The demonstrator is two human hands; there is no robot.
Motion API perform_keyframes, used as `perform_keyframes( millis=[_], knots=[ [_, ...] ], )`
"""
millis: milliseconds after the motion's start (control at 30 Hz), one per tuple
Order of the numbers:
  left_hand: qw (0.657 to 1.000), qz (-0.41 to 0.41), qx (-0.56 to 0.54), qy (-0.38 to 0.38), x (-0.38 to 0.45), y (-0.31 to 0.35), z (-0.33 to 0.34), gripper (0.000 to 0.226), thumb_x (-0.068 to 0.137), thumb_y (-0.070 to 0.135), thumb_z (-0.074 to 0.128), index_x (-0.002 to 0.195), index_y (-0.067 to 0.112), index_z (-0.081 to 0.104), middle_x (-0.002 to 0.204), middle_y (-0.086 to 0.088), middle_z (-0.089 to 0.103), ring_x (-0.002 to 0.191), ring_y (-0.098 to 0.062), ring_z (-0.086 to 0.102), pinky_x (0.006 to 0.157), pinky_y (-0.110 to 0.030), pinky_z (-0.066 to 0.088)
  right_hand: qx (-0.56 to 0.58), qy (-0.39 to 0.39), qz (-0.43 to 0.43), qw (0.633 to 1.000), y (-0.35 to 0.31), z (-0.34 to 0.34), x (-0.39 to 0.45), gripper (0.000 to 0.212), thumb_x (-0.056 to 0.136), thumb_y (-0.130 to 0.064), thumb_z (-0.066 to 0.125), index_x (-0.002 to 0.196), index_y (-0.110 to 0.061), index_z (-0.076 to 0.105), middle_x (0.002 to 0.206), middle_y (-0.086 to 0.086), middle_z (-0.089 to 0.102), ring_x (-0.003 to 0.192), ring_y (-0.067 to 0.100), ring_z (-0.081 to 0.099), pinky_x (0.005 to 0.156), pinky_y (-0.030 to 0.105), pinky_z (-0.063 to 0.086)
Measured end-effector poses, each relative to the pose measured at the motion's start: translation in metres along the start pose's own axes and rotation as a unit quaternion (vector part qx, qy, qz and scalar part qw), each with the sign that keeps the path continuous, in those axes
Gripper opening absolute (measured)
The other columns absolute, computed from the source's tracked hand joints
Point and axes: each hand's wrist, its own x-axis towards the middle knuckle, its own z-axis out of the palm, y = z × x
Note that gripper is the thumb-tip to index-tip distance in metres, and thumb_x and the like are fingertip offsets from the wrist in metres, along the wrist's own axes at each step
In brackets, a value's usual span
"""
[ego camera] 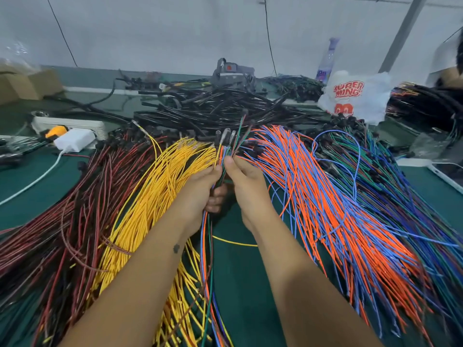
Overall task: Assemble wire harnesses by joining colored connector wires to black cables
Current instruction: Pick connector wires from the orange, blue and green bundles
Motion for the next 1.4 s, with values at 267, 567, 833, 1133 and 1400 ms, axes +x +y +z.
perform_keyframes(
  millis=[267,567,833,1133,1400],
  knots=[
    [0.994,0.018,0.108,-0.002,-0.002,-0.006,0.007,0.031,0.103,0.029,0.038,0.077,0.026,0.056,0.047,0.009,0.036,0.038,-0.006,0.027,0.038,-0.015,0.019,-0.002,-0.025,0.046,0.999,-0.002,-0.002,0.002,0.023,0.098,-0.023,0.055,0.085,-0.009,0.068,0.065,-0.006,0.066,0.057,0.005,0.059,0.051,0.018,0.044],
    [0.981,-0.041,0.161,-0.102,-0.01,0.016,0.013,0.031,0.104,0.025,0.038,0.078,0.019,0.055,0.052,0.01,0.032,0.037,-0.001,0.022,0.036,-0.012,0.018,0.0,0.101,0.001,0.995,-0.01,-0.012,0.01,0.033,0.098,-0.022,0.055,0.066,-0.018,0.062,0.053,-0.012,0.056,0.052,0.002,0.049,0.052,0.016,0.039],
    [0.893,-0.083,0.404,-0.182,-0.031,0.063,-0.017,0.028,0.104,0.023,0.036,0.095,0.01,0.06,0.06,0.006,0.03,0.043,-0.003,0.026,0.042,-0.013,0.026,-0.009,0.366,-0.1,0.925,-0.025,-0.058,0.022,0.037,0.099,-0.018,0.053,0.065,-0.001,0.052,0.058,0.014,0.037,0.055,0.009,0.035,0.055,0.024,0.029],
    [0.806,-0.129,0.541,-0.204,-0.037,0.061,-0.007,0.02,0.103,0.01,0.034,0.09,0.013,0.049,0.061,0.002,0.038,0.043,-0.006,0.036,0.043,-0.017,0.03,0.072,0.432,-0.109,0.892,-0.024,-0.058,0.02,0.031,0.097,-0.02,0.054,0.066,-0.022,0.056,0.056,-0.011,0.046,0.05,0.004,0.042,0.056,0.022,0.033],
    [0.923,-0.01,0.37,-0.11,-0.029,0.03,0.017,0.027,0.104,0.017,0.033,0.08,0.018,0.045,0.057,0.006,0.033,0.037,-0.002,0.026,0.038,-0.015,0.022,0.088,0.142,0.001,0.986,-0.02,-0.027,0.013,0.026,0.094,-0.017,0.059,0.069,-0.017,0.053,0.036,-0.013,0.031,0.032,0.005,0.027,0.037,0.016,0.024]
  ],
)
